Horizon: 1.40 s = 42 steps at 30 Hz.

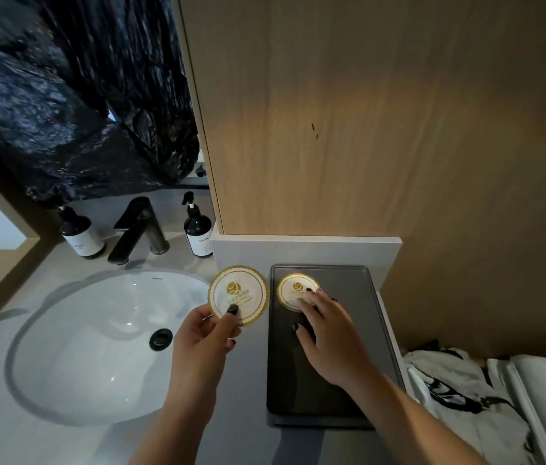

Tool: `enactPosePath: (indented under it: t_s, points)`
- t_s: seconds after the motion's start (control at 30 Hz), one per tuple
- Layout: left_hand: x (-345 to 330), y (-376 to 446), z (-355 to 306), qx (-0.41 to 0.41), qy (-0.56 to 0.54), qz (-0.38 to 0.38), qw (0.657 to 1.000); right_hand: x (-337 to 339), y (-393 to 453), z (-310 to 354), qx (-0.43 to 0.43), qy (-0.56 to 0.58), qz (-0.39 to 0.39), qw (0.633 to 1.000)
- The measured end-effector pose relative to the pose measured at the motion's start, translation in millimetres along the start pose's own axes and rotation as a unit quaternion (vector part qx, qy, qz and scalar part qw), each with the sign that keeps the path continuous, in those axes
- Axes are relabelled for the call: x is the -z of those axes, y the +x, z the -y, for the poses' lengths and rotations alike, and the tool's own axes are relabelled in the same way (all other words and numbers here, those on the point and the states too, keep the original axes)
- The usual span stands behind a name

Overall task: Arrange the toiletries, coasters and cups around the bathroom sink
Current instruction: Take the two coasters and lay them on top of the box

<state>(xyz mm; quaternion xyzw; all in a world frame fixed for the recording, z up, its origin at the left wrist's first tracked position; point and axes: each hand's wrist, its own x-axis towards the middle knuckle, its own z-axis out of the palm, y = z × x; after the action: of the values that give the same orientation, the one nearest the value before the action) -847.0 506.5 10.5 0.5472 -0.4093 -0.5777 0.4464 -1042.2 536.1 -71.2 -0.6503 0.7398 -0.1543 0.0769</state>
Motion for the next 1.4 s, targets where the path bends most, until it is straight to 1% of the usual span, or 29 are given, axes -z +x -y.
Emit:
enactPosePath:
  t_s: [0.1,0.43,0.53,0.6,0.63,0.67,0.7,0.73,0.8,0.83,0.87,0.9,0.97,1.03,1.1,1.13,1.2,1.27,1.33,1.4]
  points:
    - [-0.3,0.0,0.0,0.0,0.009,0.0,1.0,5.9,2.3,0.1,-0.01,-0.008,0.017,1.0]
    - [1.1,1.7,8.7,0.013,0.024,0.012,1.0,-10.7,8.2,-11.0,0.01,0.007,-0.001,1.0]
    - [-2.9,3.1,10.5,0.015,0.029,0.022,0.999,-10.6,7.7,-10.5,0.029,0.027,-0.038,0.998]
    - [-9.1,4.2,12.7,0.013,0.042,0.03,0.999,-8.5,4.5,-8.8,0.033,0.094,-0.098,0.99]
    - [-13.3,4.7,14.2,0.009,0.056,0.035,0.998,-6.6,1.5,-7.4,0.022,0.15,-0.136,0.979]
    - [-18.1,5.7,16.6,0.002,0.074,0.042,0.996,-3.6,-2.5,-5.2,-0.004,0.22,-0.171,0.96]
    - [-23.4,6.7,19.4,-0.005,0.09,0.049,0.995,1.1,-6.4,-2.2,-0.042,0.296,-0.194,0.934]
    - [-29.0,7.9,23.2,-0.011,0.104,0.057,0.993,6.3,-9.8,1.3,-0.086,0.378,-0.197,0.9]
    - [-41.8,10.2,32.1,-0.018,0.122,0.075,0.99,14.6,-15.3,7.5,-0.154,0.522,-0.176,0.82]
    - [-48.5,10.6,36.5,-0.021,0.128,0.086,0.988,17.2,-17.3,8.4,-0.178,0.562,-0.171,0.789]
    - [-55.5,10.7,40.9,-0.026,0.133,0.097,0.986,20.3,-19.4,8.8,-0.194,0.582,-0.167,0.772]
    - [-62.3,9.8,44.8,-0.032,0.136,0.109,0.984,22.2,-20.9,8.3,-0.208,0.584,-0.164,0.768]
    - [-75.0,7.8,51.9,-0.049,0.145,0.13,0.98,26.5,-23.0,5.0,-0.224,0.565,-0.165,0.777]
    - [-83.5,6.5,58.2,-0.08,0.173,0.138,0.972,31.2,-24.3,-2.2,-0.238,0.557,-0.178,0.776]
    - [-85.8,7.2,65.8,-0.144,0.225,0.135,0.954,35.9,-25.0,-14.4,-0.265,0.543,-0.206,0.77]
    - [-85.5,8.0,70.7,-0.188,0.255,0.134,0.939,37.2,-25.4,-21.2,-0.279,0.532,-0.219,0.769]
    - [-84.9,9.9,79.1,-0.285,0.317,0.136,0.894,35.6,-25.5,-33.6,-0.304,0.503,-0.232,0.775]
    - [-87.7,13.4,84.7,-0.356,0.371,0.136,0.847,33.0,-24.8,-41.4,-0.322,0.478,-0.231,0.784]
    - [-92.3,17.5,88.3,-0.383,0.42,0.133,0.812,32.5,-21.5,-44.9,-0.332,0.457,-0.22,0.795]
    - [-96.0,20.3,88.2,-0.357,0.46,0.119,0.804,33.4,-17.1,-44.0,-0.333,0.425,-0.214,0.814]
